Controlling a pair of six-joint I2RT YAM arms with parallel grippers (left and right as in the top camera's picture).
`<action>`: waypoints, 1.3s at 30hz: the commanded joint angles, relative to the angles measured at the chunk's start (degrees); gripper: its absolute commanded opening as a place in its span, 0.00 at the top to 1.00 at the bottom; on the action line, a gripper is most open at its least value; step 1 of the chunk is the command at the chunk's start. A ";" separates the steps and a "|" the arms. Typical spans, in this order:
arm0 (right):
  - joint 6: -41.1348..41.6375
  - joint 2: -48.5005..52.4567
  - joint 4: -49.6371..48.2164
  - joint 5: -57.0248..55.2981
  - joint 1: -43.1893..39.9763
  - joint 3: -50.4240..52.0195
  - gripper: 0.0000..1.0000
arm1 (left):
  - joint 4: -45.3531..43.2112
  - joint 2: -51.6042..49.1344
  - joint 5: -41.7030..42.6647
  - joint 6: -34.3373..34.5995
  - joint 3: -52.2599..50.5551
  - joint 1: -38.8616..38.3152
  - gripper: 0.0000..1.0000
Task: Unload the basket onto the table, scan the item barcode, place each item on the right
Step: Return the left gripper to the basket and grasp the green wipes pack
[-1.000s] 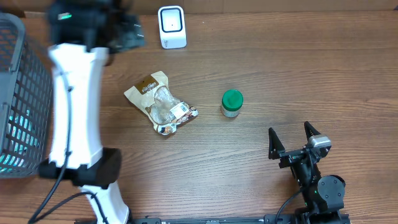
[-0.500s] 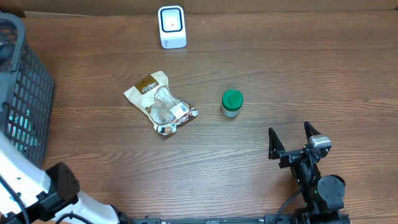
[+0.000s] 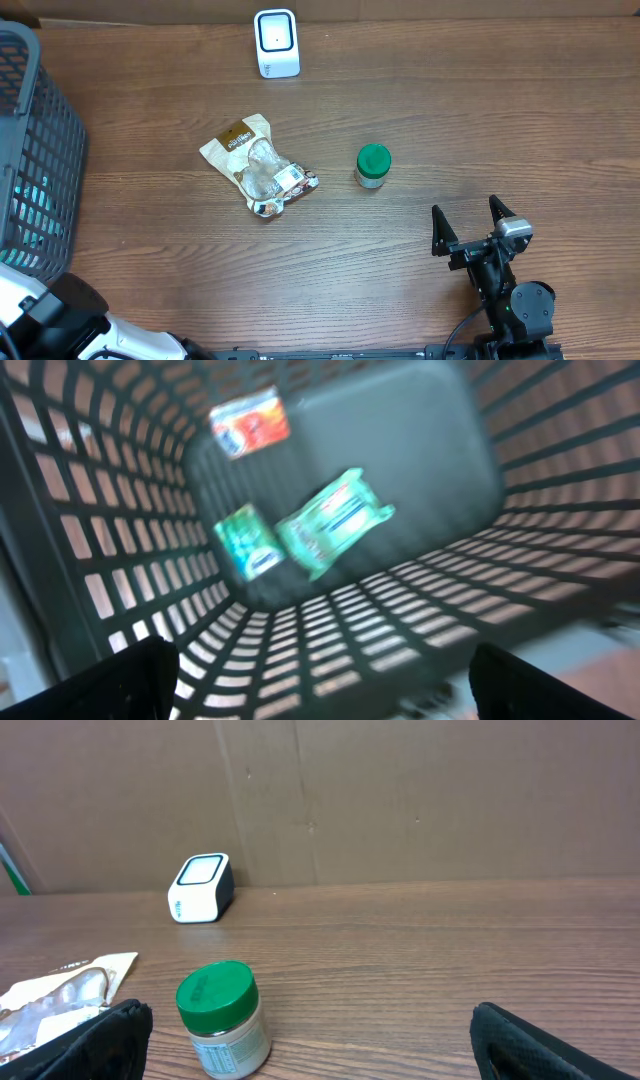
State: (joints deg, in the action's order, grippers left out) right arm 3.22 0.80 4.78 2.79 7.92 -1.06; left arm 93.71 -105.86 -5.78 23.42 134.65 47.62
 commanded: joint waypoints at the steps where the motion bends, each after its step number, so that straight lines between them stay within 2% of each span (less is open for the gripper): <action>1: 0.35 -0.63 -0.17 0.31 0.09 0.61 0.00 | -2.45 0.55 0.50 -3.91 -4.92 2.16 0.05; 6: 0.35 -0.63 -0.17 0.31 0.09 0.61 0.00 | -7.15 0.52 5.40 -9.44 -9.86 3.32 0.04; 18: 0.35 -0.63 -0.17 0.31 0.09 0.61 0.00 | -21.77 0.22 5.81 -20.92 -23.06 3.37 0.04; 24: 0.35 -0.63 -0.17 0.31 0.09 0.61 0.00 | -31.06 0.17 5.88 -22.91 -28.89 3.32 0.04; 29: 0.35 -0.63 -0.17 0.31 0.09 0.61 0.00 | -37.16 0.07 5.86 -29.20 -33.73 3.19 0.07; 32: 0.35 -0.63 -0.17 0.31 0.09 0.61 0.00 | -41.48 -0.22 6.14 -29.99 -37.64 3.19 0.08; 34: 0.35 -0.63 -0.17 0.31 0.09 0.61 0.00 | -44.50 -1.22 9.14 -33.33 -40.98 3.19 0.09; 39: 0.35 -0.63 -0.17 0.31 0.09 0.61 0.00 | -47.71 -3.76 9.84 -33.81 -44.24 3.15 0.10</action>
State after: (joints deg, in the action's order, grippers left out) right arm 3.25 0.80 4.78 2.79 7.92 -1.06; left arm 47.40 -106.94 1.98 -7.62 92.53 50.72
